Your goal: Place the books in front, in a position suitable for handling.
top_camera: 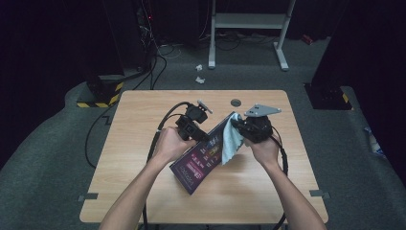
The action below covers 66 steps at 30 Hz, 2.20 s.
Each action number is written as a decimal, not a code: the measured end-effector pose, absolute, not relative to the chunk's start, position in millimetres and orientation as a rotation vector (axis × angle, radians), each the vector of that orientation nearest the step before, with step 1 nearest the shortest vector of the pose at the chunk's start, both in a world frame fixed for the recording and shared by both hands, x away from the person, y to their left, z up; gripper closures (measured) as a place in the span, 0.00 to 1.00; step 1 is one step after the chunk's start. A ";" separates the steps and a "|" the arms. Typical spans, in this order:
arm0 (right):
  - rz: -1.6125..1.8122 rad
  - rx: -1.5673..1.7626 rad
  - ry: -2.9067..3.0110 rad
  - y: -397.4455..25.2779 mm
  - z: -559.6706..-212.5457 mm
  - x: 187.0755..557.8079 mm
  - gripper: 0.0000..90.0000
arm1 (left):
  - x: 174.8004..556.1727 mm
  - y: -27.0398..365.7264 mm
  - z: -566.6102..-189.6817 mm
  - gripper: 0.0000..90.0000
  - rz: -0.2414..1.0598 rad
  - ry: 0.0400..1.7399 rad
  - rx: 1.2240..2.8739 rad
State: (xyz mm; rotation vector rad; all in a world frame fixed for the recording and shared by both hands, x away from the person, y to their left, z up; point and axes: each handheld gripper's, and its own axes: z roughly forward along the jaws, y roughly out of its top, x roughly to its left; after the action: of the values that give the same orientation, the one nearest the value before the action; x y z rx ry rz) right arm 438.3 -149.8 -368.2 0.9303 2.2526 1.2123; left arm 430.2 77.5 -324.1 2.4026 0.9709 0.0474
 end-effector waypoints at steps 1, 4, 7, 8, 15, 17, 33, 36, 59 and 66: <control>1.199 0.955 2.261 -151.1 -374.9 441.0 0.94 | 430.0 77.5 -324.1 0.93 0.046 0.971 2.400; 1.187 1.001 2.271 -153.4 -388.3 445.1 0.94 | 429.3 76.8 -323.6 0.93 0.050 0.971 2.397; 1.163 1.034 2.289 -153.7 -400.3 447.5 0.94 | 429.2 77.6 -323.0 0.93 0.049 0.967 2.396; 1.152 1.038 2.298 -153.9 -404.0 448.5 0.94 | 429.4 78.3 -322.8 0.93 0.048 0.963 2.395; 1.126 1.057 2.337 -150.1 -419.6 448.2 0.95 | 433.3 84.1 -322.7 0.93 0.017 0.979 2.361; 1.157 0.999 2.351 -143.6 -417.0 439.8 0.95 | 434.1 84.3 -323.4 0.93 0.013 0.990 2.350; 1.095 0.949 2.371 -139.1 -428.8 439.8 0.95 | 431.5 91.3 -318.5 0.93 0.009 0.987 2.338; 1.079 0.970 2.363 -143.8 -432.8 444.9 0.94 | 430.6 91.4 -318.5 0.93 0.007 0.982 2.339; 0.957 0.893 2.414 -138.0 -462.1 439.1 0.94 | 430.5 97.5 -314.3 0.93 -0.008 0.996 2.299; 0.968 1.064 2.368 -157.2 -466.1 454.9 0.94 | 430.9 96.3 -312.3 0.93 -0.015 0.984 2.295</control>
State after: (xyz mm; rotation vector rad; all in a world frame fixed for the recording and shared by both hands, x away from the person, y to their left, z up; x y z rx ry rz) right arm 454.9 -157.2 -466.1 1.0643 2.3676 0.9677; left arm 430.9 96.3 -312.3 2.2952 0.9835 -0.0146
